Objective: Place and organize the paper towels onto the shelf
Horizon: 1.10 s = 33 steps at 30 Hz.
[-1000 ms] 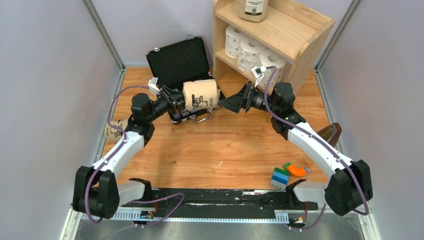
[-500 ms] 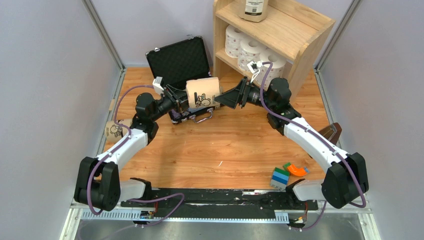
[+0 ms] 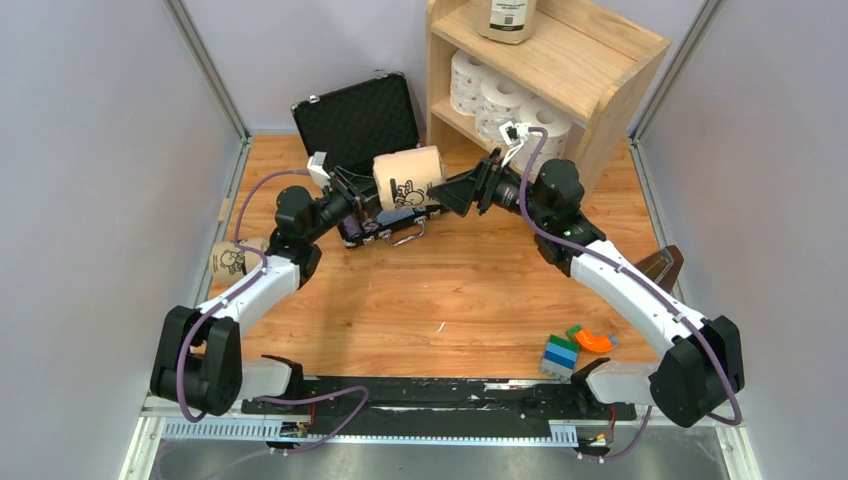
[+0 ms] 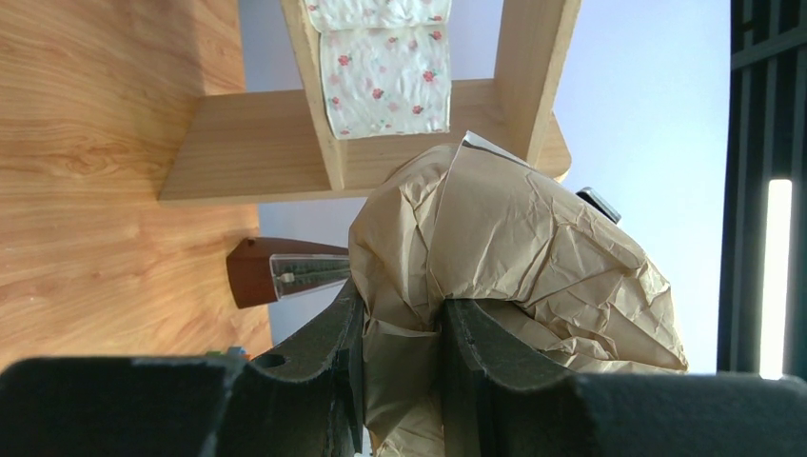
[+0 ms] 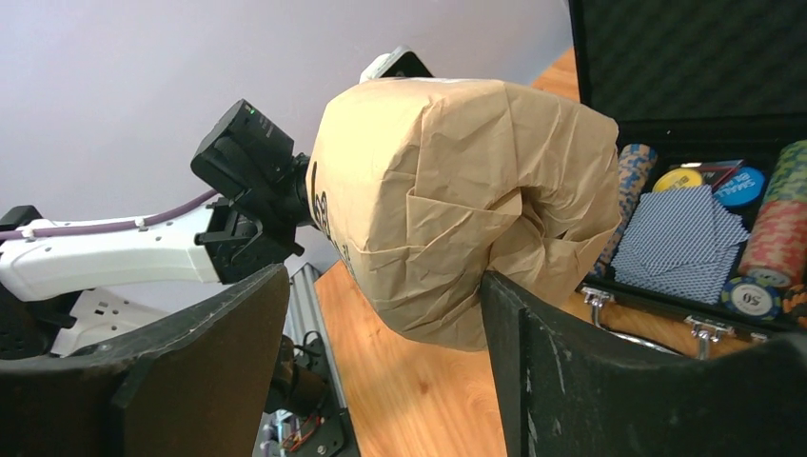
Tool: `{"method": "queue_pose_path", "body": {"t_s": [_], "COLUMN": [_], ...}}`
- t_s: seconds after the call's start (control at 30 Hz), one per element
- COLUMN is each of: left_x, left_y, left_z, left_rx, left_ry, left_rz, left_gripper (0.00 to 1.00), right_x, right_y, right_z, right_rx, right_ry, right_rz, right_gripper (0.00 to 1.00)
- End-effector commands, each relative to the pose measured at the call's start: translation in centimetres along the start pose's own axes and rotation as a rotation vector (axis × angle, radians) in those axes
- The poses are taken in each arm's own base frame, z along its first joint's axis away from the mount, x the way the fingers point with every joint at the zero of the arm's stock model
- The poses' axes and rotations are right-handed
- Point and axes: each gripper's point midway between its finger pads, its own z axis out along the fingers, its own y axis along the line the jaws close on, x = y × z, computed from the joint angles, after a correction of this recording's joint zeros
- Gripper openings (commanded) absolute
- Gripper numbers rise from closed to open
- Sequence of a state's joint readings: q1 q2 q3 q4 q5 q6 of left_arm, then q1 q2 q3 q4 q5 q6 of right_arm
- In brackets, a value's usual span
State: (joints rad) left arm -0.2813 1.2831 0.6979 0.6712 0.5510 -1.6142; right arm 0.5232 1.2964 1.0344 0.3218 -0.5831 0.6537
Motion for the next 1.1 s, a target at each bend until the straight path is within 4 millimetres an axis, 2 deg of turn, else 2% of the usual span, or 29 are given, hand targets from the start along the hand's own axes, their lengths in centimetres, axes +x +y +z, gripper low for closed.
{"method": "queue_pose_path", "body": {"t_s": [0.0,0.33,0.53,0.73,0.87,0.97,1.07], "left_x": [2.9,3.2,3.2,3.1,3.2,3.5,3.5], "left_y": [-2.9,-2.9,-2.9,-3.3,-3.2,-2.9,-2.9], "left_z": [-0.4,-0.4,-0.3,-0.2,-0.1,-0.2,-0.6], "left_rx": [0.108,0.106,0.107,0.129,0.131,0.136,0.152], "left_ry": [0.113,0.132,0.133,0.126,0.116,0.119,0.104], "left_rz": [0.036,0.034,0.035,0.050,0.070,0.080,0.087], "left_gripper": [0.00,0.00,0.00,0.00,0.01,0.07,0.19], "right_x": [-2.3,-2.5,-1.2,-0.2,-0.5,-1.0,-2.0], "right_y": [1.8,1.9,3.5,4.5,5.0,5.5,6.5], "right_z": [-0.5,-0.9,-0.5,-0.9,-1.1,-1.4,-1.8], "right_rx": [0.008,0.019,-0.089,-0.132,-0.134,-0.122,-0.127], "right_ry": [-0.082,-0.102,-0.012,0.029,0.035,0.047,0.044], "right_rz": [-0.118,-0.125,-0.096,-0.058,-0.054,-0.076,-0.113], "right_gripper": [0.75,0.74,0.68,0.57,0.46,0.36,0.25]}}
